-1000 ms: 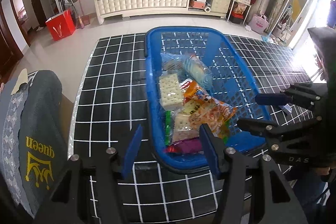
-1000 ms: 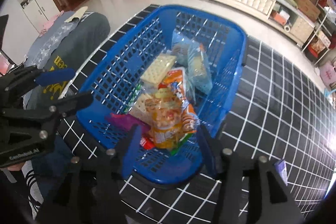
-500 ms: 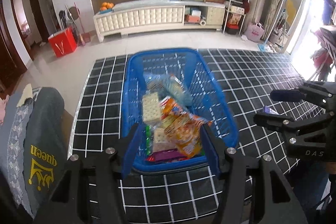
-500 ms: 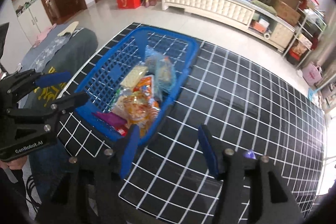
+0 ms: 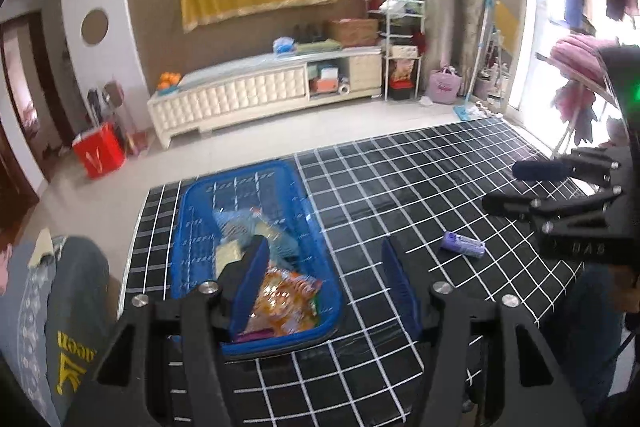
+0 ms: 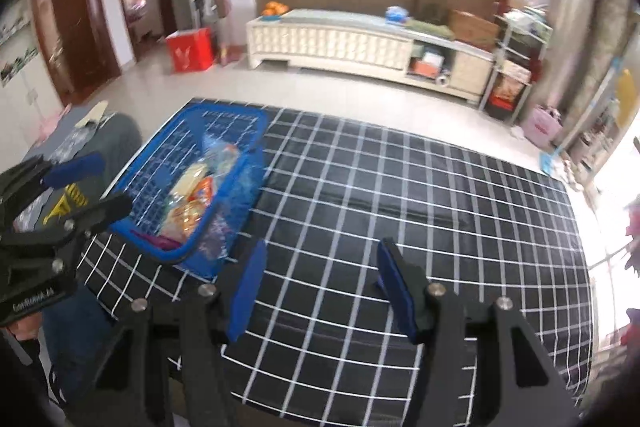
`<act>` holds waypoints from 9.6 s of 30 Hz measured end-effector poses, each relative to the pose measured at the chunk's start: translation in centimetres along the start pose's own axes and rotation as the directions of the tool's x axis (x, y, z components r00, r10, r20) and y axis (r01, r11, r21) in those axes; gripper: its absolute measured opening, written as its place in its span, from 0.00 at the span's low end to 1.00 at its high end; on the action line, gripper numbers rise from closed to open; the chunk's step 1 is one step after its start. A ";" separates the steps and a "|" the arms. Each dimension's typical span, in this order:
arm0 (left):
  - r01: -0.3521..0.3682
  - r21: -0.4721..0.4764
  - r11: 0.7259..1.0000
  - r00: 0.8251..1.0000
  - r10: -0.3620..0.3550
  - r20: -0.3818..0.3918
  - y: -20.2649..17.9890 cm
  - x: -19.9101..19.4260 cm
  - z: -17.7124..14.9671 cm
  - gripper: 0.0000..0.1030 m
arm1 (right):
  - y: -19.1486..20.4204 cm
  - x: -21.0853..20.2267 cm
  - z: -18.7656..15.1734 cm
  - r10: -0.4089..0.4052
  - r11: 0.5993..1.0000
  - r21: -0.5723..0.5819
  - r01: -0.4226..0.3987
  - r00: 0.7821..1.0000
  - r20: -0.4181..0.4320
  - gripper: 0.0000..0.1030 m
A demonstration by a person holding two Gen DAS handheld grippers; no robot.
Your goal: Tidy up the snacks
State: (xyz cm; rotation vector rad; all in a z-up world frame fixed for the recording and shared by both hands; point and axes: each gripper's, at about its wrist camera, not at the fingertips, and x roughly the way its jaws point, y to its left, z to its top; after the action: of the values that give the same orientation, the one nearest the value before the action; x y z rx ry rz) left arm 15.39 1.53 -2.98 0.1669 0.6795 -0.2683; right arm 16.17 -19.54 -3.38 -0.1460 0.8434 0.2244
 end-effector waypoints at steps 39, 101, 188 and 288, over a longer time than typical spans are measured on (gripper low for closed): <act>0.132 0.031 0.991 0.946 -0.117 -0.301 -12.9 16.1 -4.7 1.00 | -12.8 10.3 -8.9 0.041 0.998 -0.029 -0.048 0.978 -0.203 0.94; 0.130 -0.066 0.989 0.987 -0.135 -0.083 -6.8 4.1 -2.6 1.00 | -4.8 1.9 -4.5 0.103 0.979 -0.173 -0.112 0.993 -0.056 0.32; -0.070 -0.237 0.969 0.996 0.057 -0.062 9.5 -0.5 -4.4 1.00 | 8.6 5.0 4.1 0.164 0.960 -0.235 -0.153 0.986 0.027 0.48; -0.002 -0.164 0.987 0.979 0.036 0.203 -5.3 -14.5 -9.6 1.00 | 2.9 -12.0 -12.1 0.014 0.989 0.138 -0.053 0.962 0.273 1.00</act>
State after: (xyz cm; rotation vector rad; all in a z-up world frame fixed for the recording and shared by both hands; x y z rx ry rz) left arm -2.67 1.54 -1.42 -0.0109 0.4917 -0.2072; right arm -1.05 -20.99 -2.45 0.0350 0.5860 0.2090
